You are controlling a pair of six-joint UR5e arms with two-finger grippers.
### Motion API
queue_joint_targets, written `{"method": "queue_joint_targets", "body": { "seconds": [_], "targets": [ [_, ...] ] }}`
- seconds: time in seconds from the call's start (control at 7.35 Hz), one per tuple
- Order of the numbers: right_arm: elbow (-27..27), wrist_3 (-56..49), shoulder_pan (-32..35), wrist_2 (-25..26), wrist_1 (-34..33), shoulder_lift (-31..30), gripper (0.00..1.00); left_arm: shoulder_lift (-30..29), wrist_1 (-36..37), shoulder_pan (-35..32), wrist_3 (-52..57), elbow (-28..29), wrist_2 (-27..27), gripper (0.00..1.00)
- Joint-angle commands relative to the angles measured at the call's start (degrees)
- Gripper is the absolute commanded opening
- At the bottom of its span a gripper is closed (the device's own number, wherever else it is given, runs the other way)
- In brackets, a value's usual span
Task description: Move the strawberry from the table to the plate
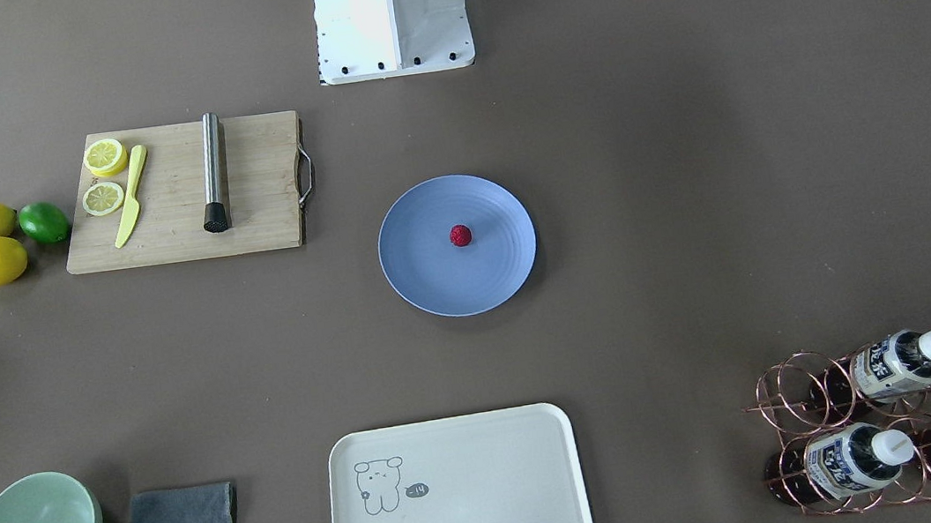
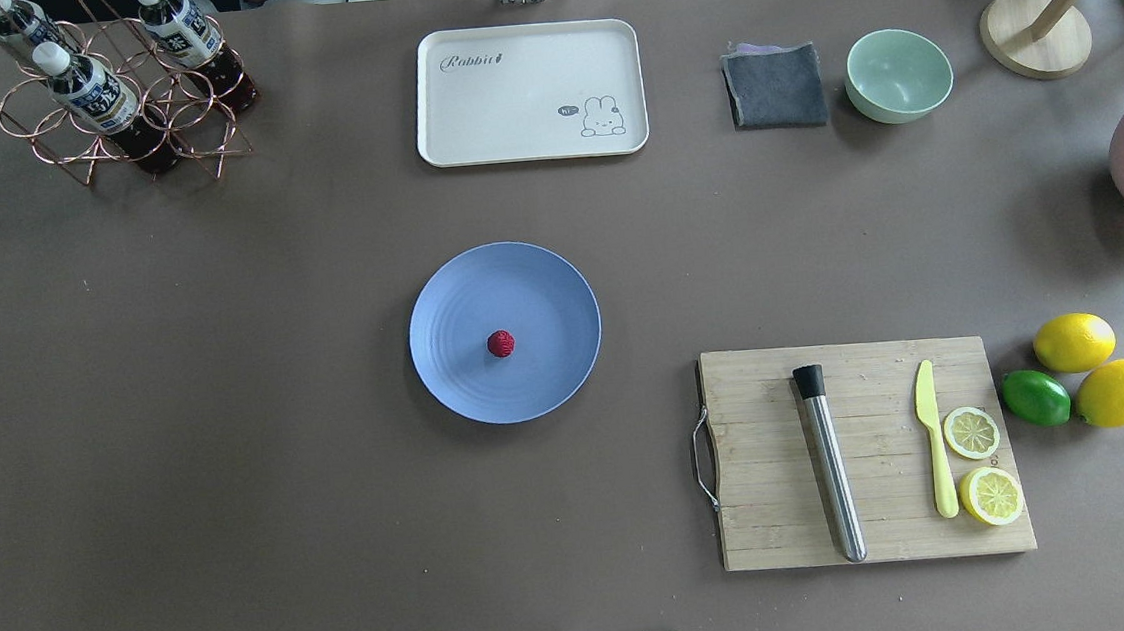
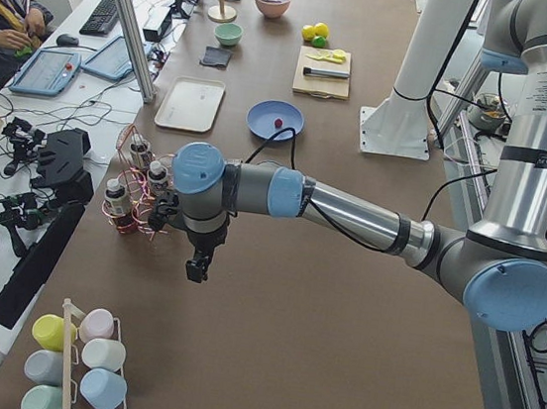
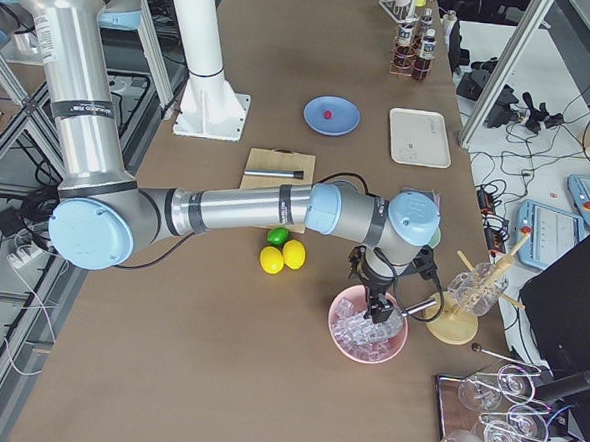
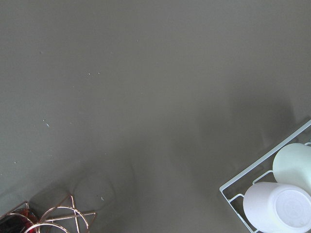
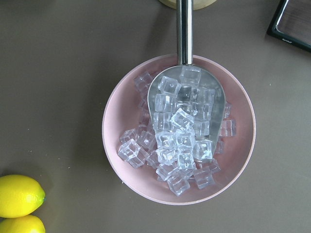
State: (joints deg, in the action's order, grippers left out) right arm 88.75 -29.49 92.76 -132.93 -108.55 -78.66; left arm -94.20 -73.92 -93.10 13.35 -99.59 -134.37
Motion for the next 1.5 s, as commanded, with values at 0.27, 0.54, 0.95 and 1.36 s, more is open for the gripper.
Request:
{"method": "queue_joint_targets", "body": {
  "seconds": [0.27,0.54,0.95,1.36],
  "targets": [
    [2.1,0.5,0.0,1.5,0.2,-1.4,1.00,6.2,0.8,-0.6,2.5,-1.3,2.4,0.98],
    [2.7,0.6,0.0,1.9,0.1,-2.0,1.00,6.2,1.0,-0.9,2.2,-1.8,2.2,0.98],
    [2.9,2.8,0.0,2.4,-0.3,-2.1,1.00,6.6,0.9,-0.9,-1.0,-2.8,2.7,0.98],
    [2.1,2.8,-0.1,2.1,0.3,-2.8,1.00,8.1,0.8,-0.9,-1.0,-3.9,2.2,0.98]
  ]
}}
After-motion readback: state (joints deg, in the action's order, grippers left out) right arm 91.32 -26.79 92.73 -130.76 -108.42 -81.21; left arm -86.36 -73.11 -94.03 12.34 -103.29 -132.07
